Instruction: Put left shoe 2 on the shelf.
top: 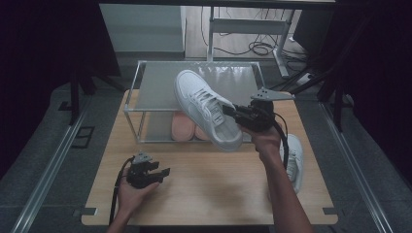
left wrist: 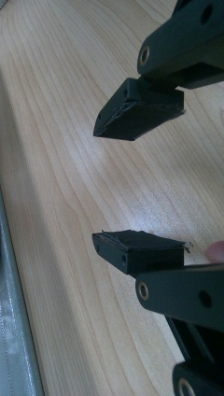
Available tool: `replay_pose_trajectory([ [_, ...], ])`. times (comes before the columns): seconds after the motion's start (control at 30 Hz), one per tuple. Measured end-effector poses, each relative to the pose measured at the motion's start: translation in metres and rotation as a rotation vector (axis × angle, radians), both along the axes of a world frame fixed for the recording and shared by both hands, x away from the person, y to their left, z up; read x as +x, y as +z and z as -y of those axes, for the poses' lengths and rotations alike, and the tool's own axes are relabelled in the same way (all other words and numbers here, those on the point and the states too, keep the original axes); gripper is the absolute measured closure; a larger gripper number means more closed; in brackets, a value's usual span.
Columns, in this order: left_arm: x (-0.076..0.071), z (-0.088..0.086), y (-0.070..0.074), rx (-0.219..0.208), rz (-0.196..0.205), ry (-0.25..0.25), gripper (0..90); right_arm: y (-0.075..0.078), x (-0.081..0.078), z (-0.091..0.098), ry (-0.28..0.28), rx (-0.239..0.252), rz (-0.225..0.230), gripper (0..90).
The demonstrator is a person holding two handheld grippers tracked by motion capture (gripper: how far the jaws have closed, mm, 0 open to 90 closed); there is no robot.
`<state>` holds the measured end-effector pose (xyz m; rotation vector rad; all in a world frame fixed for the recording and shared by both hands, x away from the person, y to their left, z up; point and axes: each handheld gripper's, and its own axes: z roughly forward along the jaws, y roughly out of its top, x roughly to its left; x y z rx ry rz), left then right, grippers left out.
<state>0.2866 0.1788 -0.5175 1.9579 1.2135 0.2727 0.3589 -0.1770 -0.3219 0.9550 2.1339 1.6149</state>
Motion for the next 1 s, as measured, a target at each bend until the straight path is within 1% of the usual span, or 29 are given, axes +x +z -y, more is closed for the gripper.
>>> replay_pose_trajectory([
  [0.2, 0.0, 0.0, 0.0, -0.001, -0.001, -0.002, 43.1, 0.002, 0.007, -0.004, -0.014, 0.01, -0.008, 81.5],
  [0.4, 0.0, 0.0, -0.001, 0.0, -0.002, -0.002, 43.1, 0.004, 0.014, -0.007, -0.026, 0.002, -0.012, 81.5],
  [0.53, 0.0, 0.0, -0.001, 0.0, -0.004, -0.003, 43.1, 0.005, 0.019, -0.009, -0.038, 0.01, -0.017, 81.5],
  [0.83, 0.0, 0.0, -0.001, -0.007, -0.005, 0.0, 43.2, 0.012, 0.032, -0.016, -0.056, 0.01, -0.021, 81.4],
  [1.0, 0.0, -0.001, -0.001, -0.001, -0.003, -0.003, 43.1, 0.014, 0.04, -0.02, -0.068, 0.013, -0.03, 81.4],
])
